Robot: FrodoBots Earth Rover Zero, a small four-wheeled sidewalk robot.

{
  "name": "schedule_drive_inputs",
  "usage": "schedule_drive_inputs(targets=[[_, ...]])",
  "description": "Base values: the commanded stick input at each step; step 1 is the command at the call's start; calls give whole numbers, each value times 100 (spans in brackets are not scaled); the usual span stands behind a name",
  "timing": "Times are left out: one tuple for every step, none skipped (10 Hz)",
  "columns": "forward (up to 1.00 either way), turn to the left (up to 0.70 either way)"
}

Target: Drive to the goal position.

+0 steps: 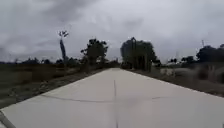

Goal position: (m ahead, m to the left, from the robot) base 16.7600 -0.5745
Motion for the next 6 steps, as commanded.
schedule_drive_inputs(targets=[[85, 0], [85, 0], [85, 0], [85, 0], [85, 0], [85, 0]])
